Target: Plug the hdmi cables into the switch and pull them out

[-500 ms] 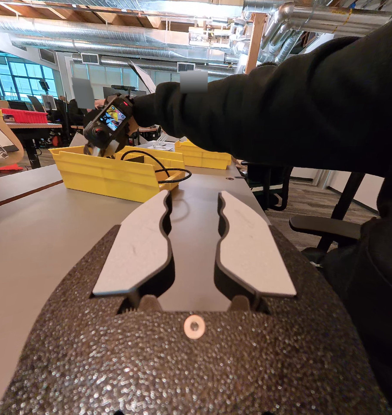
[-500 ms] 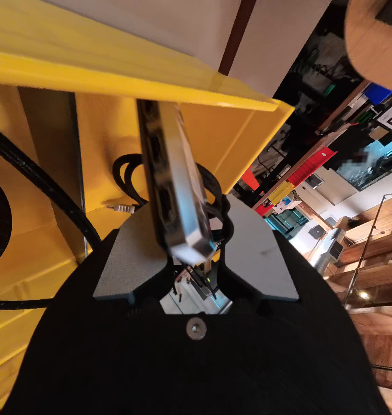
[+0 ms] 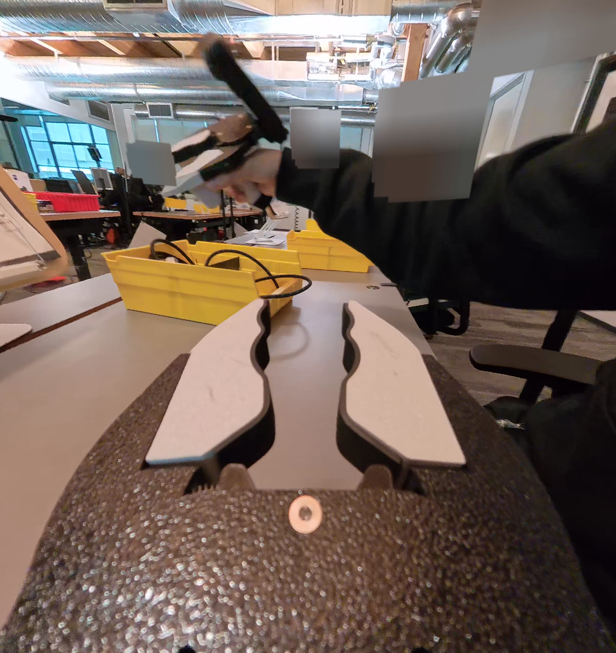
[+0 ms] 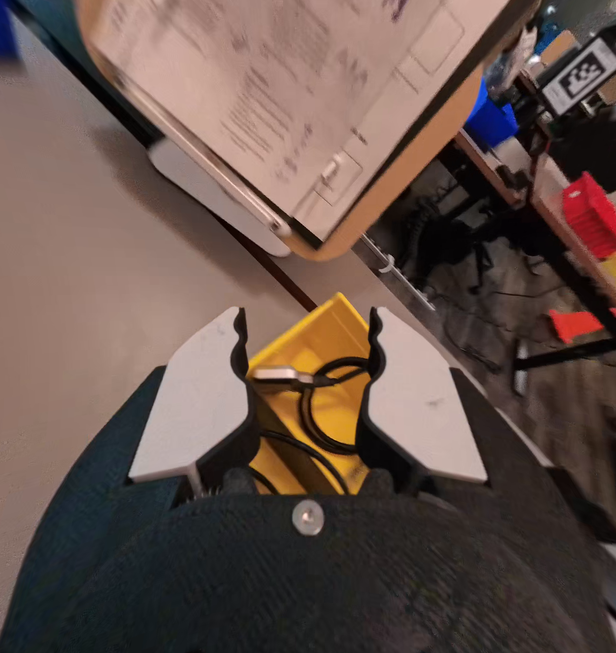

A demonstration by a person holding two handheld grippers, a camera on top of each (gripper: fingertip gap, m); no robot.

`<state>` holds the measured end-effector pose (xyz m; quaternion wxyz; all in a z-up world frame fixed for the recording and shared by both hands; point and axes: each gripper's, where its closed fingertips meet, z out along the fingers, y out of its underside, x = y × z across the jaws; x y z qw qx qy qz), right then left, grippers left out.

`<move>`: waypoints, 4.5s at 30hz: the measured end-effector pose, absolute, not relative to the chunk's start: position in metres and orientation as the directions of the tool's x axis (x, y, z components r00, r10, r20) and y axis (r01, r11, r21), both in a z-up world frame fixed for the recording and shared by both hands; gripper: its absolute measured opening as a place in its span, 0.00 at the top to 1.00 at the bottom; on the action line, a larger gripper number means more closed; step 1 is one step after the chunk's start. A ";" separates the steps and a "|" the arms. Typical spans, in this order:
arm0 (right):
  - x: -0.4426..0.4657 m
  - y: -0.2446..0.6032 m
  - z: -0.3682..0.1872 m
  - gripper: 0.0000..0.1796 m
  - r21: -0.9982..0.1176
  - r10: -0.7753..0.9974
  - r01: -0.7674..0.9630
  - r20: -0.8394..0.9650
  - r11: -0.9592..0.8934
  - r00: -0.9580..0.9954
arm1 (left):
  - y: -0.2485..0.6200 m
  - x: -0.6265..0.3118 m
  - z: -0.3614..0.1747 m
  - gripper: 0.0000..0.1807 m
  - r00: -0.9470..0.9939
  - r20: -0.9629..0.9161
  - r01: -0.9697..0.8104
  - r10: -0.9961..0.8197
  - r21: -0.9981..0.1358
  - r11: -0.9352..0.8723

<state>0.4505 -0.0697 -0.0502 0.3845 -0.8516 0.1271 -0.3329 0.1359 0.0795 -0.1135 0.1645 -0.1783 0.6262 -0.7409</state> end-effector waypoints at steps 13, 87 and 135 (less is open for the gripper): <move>0.229 -0.031 -0.096 0.62 -0.986 -0.345 -0.148 -0.113 -0.076 0.932 | 0.274 0.152 -0.112 0.77 -0.441 -0.253 -0.251 -0.861 -0.886 0.389; 0.172 -0.049 -0.091 0.63 -0.983 -0.213 -0.175 -0.181 0.046 0.960 | 0.269 0.189 -0.008 0.61 0.126 -0.981 -0.332 -0.149 -0.183 0.925; 0.122 -0.009 -0.115 0.89 -0.500 0.316 -0.861 -0.835 -0.091 0.451 | 0.000 0.127 -0.109 0.61 -0.722 -0.555 0.373 -0.414 -0.816 0.442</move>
